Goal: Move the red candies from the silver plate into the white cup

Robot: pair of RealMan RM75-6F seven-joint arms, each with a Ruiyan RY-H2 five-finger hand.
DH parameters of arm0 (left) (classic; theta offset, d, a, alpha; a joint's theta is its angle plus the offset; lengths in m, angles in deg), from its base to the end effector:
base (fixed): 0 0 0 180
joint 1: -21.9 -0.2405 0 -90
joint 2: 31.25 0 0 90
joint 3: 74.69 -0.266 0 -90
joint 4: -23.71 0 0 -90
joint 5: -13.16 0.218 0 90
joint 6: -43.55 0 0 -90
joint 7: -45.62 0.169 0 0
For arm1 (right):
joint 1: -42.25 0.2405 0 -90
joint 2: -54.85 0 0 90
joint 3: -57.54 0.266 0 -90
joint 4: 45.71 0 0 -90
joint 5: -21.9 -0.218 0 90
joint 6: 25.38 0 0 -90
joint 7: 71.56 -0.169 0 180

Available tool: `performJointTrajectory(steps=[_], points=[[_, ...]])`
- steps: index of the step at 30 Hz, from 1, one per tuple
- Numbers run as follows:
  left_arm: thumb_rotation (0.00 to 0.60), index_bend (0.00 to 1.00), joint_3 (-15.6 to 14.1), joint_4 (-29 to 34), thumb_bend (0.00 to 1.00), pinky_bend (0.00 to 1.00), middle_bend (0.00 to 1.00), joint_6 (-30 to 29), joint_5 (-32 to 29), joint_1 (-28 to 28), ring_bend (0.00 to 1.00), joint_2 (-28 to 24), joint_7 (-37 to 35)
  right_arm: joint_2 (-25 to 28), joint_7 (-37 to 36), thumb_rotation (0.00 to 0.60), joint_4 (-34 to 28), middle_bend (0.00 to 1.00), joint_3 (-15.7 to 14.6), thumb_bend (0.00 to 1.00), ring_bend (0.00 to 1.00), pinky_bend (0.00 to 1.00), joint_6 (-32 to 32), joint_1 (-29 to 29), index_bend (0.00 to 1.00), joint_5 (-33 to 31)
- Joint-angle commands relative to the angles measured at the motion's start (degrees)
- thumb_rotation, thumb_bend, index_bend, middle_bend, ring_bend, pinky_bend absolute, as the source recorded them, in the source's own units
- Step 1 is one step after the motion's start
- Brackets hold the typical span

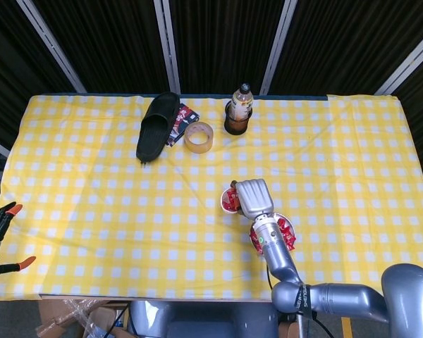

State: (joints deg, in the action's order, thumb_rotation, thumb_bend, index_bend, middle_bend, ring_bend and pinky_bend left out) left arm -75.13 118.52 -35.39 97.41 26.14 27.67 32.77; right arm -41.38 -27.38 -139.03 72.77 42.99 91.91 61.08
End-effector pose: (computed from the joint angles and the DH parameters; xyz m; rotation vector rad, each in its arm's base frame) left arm -0.3412 0.1888 0.1595 -1.3481 -1.1815 -0.9018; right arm -0.0909 -0.3714 -0.0490 1.7158 -0.9844 0.8141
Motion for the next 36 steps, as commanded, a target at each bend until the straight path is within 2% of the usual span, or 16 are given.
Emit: performJointTrajectory(steps=[1, 6, 14, 21, 24, 30, 36], points=[[0.6, 0.0, 0.0, 0.0, 0.03, 0.0, 0.0, 0.0, -0.1, 0.0, 0.0, 0.0, 0.0, 0.1, -0.3, 0.6, -0.2, 0.99, -0.1, 0.58, 1.0, 0.99, 0.0, -0.1, 0.41, 0.3], [0.6, 0.0, 0.0, 0.1, 0.03, 0.0, 0.0, 0.1, -0.1, 0.0, 0.0, -0.1, 0.0, 0.2, -0.6, 0.6, -0.6, 0.99, -0.2, 0.57, 1.0, 0.99, 0.3, -0.1, 0.37, 0.8], [0.6, 0.0, 0.0, 0.1, 0.03, 0.0, 0.0, 0.1, -0.1, 0.1, 0.0, -0.1, -0.1, 0.6, -0.5, 0.6, -1.8, 0.99, -0.4, 0.57, 1.0, 0.99, 1.2, -0.4, 0.36, 1.7], [0.6, 0.0, 0.0, 0.1, 0.03, 0.0, 0.0, 0.0, -0.1, 0.1, 0.0, 0.0, -0.1, 3.3, 0.7, 0.6, -6.9, 0.99, -1.4, 0.56, 1.0, 0.99, 3.9, -1.4, 0.32, 4.3], [0.6, 0.0, 0.0, 0.1, 0.03, 0.0, 0.0, -0.1, 0.0, 0.0, 0.0, 0.0, -0.1, 5.8, 1.9, 0.6, -11.1, 0.99, -2.8, 0.52, 1.0, 0.99, 6.1, -2.6, 0.27, 6.3], [0.6, 0.0, 0.0, -0.1, 0.03, 0.0, 0.0, -0.9, 0.6, -0.2, 0.0, 0.2, 0.2, 11.7, 5.2, 0.6, -19.7, 0.99, -8.2, 0.42, 1.0, 0.99, 9.8, -6.2, 0.16, 8.6], [0.6, 0.0, 0.0, 0.1, 0.03, 0.0, 0.0, -1.6, 0.7, -0.4, 0.0, 0.4, 0.7, 14.4, 4.1, 0.6, -22.7, 0.99, -13.6, 0.4, 1.0, 0.99, 12.4, -10.7, 0.15, 12.1]])
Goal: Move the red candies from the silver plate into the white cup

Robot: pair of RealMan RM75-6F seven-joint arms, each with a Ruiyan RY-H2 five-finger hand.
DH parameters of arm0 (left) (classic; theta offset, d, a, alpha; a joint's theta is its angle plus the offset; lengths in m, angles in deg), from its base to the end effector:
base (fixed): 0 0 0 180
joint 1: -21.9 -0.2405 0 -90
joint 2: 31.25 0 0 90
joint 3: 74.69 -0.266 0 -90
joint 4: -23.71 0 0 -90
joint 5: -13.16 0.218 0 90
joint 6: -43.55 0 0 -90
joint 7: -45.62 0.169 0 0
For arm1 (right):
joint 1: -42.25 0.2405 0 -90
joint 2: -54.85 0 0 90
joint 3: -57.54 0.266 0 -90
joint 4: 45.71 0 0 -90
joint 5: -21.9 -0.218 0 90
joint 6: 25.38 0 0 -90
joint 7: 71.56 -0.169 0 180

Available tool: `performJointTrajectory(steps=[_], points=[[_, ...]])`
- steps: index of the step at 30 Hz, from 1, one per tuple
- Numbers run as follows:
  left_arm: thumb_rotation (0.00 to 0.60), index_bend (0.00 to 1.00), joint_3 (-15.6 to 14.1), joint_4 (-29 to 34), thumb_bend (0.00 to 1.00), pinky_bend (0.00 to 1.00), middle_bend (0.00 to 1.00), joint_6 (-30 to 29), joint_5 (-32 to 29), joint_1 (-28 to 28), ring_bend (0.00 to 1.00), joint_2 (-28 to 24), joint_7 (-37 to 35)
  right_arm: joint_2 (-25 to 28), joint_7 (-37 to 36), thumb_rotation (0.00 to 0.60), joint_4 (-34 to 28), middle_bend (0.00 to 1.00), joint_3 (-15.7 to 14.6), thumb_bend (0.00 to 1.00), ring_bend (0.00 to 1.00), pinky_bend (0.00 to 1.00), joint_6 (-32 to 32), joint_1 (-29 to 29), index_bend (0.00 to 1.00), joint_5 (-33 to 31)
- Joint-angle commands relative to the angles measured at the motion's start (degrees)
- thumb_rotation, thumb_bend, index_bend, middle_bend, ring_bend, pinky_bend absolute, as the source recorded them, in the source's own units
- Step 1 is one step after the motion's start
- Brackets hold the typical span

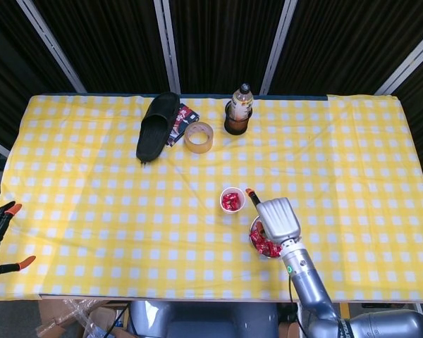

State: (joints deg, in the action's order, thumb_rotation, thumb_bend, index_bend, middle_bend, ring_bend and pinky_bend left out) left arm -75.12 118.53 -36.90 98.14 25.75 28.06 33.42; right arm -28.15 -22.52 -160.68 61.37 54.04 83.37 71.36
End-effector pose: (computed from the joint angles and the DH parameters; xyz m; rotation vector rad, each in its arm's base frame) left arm -0.3380 0.1873 0.1602 -1.3487 -1.1573 -0.9183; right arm -0.1228 -0.2985 0.0117 1.7715 -0.8634 0.7479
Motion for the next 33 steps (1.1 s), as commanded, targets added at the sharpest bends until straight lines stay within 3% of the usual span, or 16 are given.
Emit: performJointTrajectory(steps=[1, 4, 11, 27, 33], points=[[0.6, 0.0, 0.0, 0.0, 0.03, 0.0, 0.0, -0.3, 0.0, -0.1, 0.0, 0.1, 0.2, 1.4, -1.5, 0.6, -1.0, 0.99, -2.9, 0.4, 1.0, 0.99, 1.6, -3.0, 0.17, 2.0], [0.6, 0.0, 0.1, 0.0, 0.03, 0.0, 0.0, -0.7, 0.1, -0.3, 0.0, 0.3, 0.5, 1.8, -3.9, 0.6, -0.2, 0.99, -4.6, 0.4, 1.0, 0.99, 1.7, -5.1, 0.24, 3.5], [0.6, 0.0, 0.1, 0.0, 0.03, 0.0, 0.0, -1.4, 0.3, -0.6, 0.0, 0.7, 1.5, 0.2, -6.9, 0.6, 3.9, 0.99, -6.6, 0.4, 1.0, 0.99, 0.1, -8.0, 0.27, 4.7], [0.6, 0.0, 0.3, 0.1, 0.03, 0.0, 0.0, -0.5, -0.7, -0.4, 0.0, 0.8, 2.2, -6.2, -6.9, 0.6, 11.8, 0.99, -2.8, 0.4, 1.0, 0.99, -6.1, -7.2, 0.32, 2.7], [0.6, 0.0, 0.3, 0.1, 0.03, 0.0, 0.0, -0.2, -0.9, -0.3, 0.0, 0.7, 2.0, -8.0, -7.3, 0.6, 15.6, 0.99, -2.0, 0.35, 1.0, 0.99, -7.9, -6.9, 0.36, 2.3]])
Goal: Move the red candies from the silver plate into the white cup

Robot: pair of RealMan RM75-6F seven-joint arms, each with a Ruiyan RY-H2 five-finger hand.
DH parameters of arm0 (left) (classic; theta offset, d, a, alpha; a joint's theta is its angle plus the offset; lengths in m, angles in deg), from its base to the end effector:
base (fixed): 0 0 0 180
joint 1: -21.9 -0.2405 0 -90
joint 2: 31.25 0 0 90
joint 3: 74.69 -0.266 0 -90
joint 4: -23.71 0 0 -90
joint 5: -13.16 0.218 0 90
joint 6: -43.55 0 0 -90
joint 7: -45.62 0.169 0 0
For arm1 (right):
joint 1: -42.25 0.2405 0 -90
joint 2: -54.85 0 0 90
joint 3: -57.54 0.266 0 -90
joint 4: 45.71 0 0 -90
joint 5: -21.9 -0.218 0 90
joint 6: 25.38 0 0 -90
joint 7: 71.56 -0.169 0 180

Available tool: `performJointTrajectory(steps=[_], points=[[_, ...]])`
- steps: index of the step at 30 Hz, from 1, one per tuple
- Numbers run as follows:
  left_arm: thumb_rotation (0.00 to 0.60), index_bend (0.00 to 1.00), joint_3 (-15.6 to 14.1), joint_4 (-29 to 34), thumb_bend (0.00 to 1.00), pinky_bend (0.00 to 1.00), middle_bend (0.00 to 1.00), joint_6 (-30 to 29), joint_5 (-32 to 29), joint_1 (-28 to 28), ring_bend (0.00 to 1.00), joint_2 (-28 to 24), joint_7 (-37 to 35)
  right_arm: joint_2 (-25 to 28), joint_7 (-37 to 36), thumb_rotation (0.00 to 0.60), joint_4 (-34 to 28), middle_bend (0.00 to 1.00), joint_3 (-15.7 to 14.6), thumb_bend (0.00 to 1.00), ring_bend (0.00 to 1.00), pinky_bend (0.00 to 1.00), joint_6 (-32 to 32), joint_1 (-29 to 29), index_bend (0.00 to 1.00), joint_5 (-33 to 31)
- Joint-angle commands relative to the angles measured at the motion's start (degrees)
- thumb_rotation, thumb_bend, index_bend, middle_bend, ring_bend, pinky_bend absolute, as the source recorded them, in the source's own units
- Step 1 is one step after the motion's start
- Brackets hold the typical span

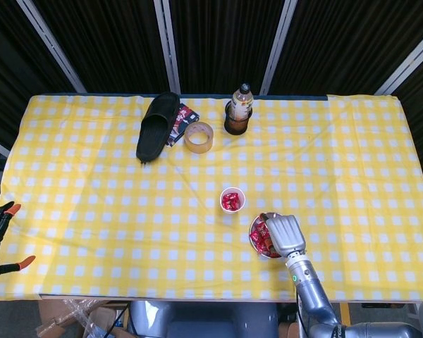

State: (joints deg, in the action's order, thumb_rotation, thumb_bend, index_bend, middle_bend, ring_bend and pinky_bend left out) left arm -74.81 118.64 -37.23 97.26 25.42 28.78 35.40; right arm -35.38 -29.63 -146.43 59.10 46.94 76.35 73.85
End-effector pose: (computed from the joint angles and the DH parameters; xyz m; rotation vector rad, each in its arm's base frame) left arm -0.3391 0.1866 0.1583 -1.3376 -1.1414 -0.9016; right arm -0.1832 -0.2864 -0.0403 1.7705 -0.9948 0.6558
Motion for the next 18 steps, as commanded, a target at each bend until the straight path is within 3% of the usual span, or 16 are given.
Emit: performJointTrajectory(steps=[1, 9, 18], points=[[0.6, 0.0, 0.0, 0.0, 0.03, 0.0, 0.0, 0.2, -0.1, 0.1, 0.0, 0.0, 0.0, -1.1, -0.3, 0.6, 1.9, 0.99, 0.4, 0.34, 1.0, 0.99, -1.0, 0.1, 0.36, -0.2], [0.6, 0.0, 0.0, 0.1, 0.03, 0.0, 0.0, 0.6, -0.3, 0.2, 0.0, -0.1, 0.2, -2.3, -1.3, 0.6, 5.1, 0.99, 1.3, 0.33, 1.0, 0.99, -3.0, 0.2, 0.37, -0.2], [0.6, 0.0, 0.1, 0.2, 0.03, 0.0, 0.0, 0.9, -0.7, 0.3, 0.0, -0.1, 0.1, -3.3, -1.9, 0.6, 7.4, 0.99, 1.8, 0.33, 1.0, 0.99, -4.7, 0.1, 0.49, -0.9]])
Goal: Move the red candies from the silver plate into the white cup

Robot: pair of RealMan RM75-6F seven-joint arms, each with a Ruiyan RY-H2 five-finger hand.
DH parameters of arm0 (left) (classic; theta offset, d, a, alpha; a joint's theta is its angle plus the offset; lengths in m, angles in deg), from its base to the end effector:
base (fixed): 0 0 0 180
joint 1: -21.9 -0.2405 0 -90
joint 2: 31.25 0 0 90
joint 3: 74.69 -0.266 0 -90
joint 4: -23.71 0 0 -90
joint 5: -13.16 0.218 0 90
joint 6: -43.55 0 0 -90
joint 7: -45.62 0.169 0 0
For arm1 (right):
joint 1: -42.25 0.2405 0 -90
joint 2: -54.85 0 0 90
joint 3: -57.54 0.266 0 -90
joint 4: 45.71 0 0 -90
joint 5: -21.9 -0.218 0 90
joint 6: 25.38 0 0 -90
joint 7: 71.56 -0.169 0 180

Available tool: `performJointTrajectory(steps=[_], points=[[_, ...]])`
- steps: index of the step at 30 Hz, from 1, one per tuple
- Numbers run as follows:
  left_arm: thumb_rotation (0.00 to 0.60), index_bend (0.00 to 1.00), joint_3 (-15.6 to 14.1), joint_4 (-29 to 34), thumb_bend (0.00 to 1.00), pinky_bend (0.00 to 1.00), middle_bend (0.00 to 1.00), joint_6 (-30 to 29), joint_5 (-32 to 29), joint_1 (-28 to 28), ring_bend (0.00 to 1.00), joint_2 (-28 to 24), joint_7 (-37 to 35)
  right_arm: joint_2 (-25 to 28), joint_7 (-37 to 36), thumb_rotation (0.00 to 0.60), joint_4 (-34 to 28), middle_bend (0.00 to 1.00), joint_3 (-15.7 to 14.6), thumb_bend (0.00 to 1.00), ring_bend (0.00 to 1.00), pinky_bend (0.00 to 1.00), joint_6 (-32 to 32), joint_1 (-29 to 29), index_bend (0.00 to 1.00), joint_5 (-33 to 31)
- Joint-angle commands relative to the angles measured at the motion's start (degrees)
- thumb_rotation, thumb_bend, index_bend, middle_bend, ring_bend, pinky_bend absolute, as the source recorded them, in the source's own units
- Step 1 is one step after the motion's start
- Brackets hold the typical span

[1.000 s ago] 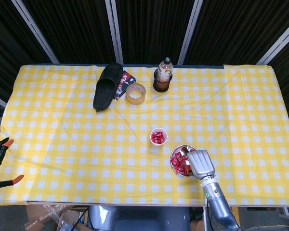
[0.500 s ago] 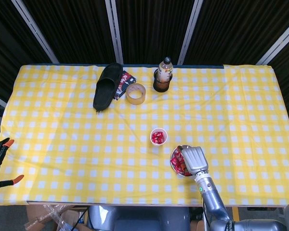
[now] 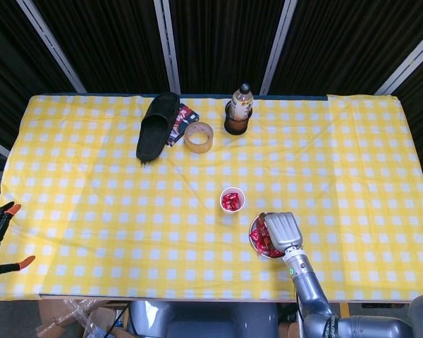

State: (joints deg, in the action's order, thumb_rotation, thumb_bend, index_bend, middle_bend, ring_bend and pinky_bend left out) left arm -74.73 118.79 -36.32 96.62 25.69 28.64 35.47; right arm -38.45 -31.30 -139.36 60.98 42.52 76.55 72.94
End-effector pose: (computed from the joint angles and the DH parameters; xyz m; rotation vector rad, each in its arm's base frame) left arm -0.3405 0.1880 0.1574 -1.3369 -1.1530 -0.8895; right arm -0.1941 -0.3004 -0.0584 1.7709 -1.0109 0.6324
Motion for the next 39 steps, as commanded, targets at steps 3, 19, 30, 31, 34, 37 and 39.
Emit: performJointTrajectory(steps=[3, 19, 30, 31, 34, 37, 39], points=[[0.6, 0.0, 0.0, 0.0, 0.03, 0.0, 0.0, 0.0, 0.0, 0.0, 0.0, 0.0, 0.1, -0.6, -0.5, 0.6, 1.1, 0.99, 0.1, 0.33, 1.0, 0.99, -0.8, -0.2, 0.52, -0.1], [0.6, 0.0, 0.0, 0.0, 0.03, 0.0, 0.0, -0.4, 0.4, -0.1, 0.0, 0.0, -0.3, 2.0, -0.2, 0.6, -3.8, 0.99, 0.7, 0.41, 1.0, 0.99, 1.6, -0.9, 0.56, 4.1], [0.6, 0.0, -0.1, 0.1, 0.03, 0.0, 0.0, -0.6, 0.6, -0.2, 0.0, 0.0, -0.2, 7.9, 1.9, 0.6, -14.0, 0.99, 4.0, 0.41, 1.0, 0.99, 5.4, -0.5, 0.56, 7.0], [0.6, 0.0, -0.1, 0.1, 0.03, 0.0, 0.0, -0.5, 0.6, -0.2, 0.0, 0.0, -0.2, 8.3, 2.1, 0.6, -14.9, 0.99, 4.7, 0.41, 1.0, 0.99, 5.5, -0.2, 0.56, 7.0], [0.6, 0.0, 0.0, 0.2, 0.03, 0.0, 0.0, -0.3, 0.4, -0.1, 0.0, -0.1, -0.2, 9.0, 2.9, 0.6, -16.9, 0.99, 6.5, 0.41, 1.0, 0.99, 5.4, 0.9, 0.56, 6.5], [0.6, 0.0, 0.1, 0.3, 0.03, 0.0, 0.0, 0.0, 0.0, 0.0, 0.0, -0.1, -0.4, 8.7, 3.9, 0.6, -17.8, 0.99, 8.5, 0.41, 1.0, 0.99, 4.7, 2.4, 0.56, 4.5], [0.6, 0.0, 0.1, 0.2, 0.03, 0.0, 0.0, 0.2, -0.2, 0.1, 0.0, -0.2, -0.5, 8.2, 4.5, 0.6, -17.7, 0.99, 9.6, 0.41, 1.0, 0.99, 4.2, 3.6, 0.56, 3.3]])
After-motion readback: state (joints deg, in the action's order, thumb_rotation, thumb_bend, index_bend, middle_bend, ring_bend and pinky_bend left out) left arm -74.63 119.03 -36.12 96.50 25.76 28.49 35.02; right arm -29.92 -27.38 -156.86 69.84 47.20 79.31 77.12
